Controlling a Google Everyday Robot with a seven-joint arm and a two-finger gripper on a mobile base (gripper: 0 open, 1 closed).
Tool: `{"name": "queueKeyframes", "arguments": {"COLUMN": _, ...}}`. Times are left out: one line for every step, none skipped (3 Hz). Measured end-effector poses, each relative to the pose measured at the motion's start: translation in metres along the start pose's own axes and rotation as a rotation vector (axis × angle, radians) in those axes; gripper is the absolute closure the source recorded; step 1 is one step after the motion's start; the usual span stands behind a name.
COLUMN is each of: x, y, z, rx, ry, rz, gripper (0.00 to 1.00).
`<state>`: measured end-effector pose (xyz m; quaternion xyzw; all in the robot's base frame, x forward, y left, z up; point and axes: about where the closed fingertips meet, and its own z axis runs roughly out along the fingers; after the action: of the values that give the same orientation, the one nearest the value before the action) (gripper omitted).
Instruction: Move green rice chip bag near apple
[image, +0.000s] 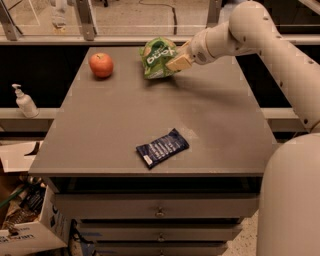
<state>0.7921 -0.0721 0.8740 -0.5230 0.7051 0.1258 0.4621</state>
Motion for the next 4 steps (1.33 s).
{"name": "queueKeyframes", "arguments": {"x": -0.016, "y": 0.008, "z": 0.022, "rx": -0.034, "ry": 0.014, "rz": -0.021, "gripper": 1.0}}
{"name": "queueKeyframes", "arguments": {"x": -0.031, "y": 0.017, "z": 0.037, "rx": -0.063, "ry": 0.012, "rz": -0.034, "gripper": 1.0}}
{"name": "queueKeyframes", "arguments": {"x": -0.041, "y": 0.027, "z": 0.05, "rx": -0.088, "ry": 0.011, "rz": -0.042, "gripper": 1.0}}
{"name": "queueKeyframes", "arguments": {"x": -0.043, "y": 0.031, "z": 0.053, "rx": -0.097, "ry": 0.011, "rz": -0.044, "gripper": 1.0}}
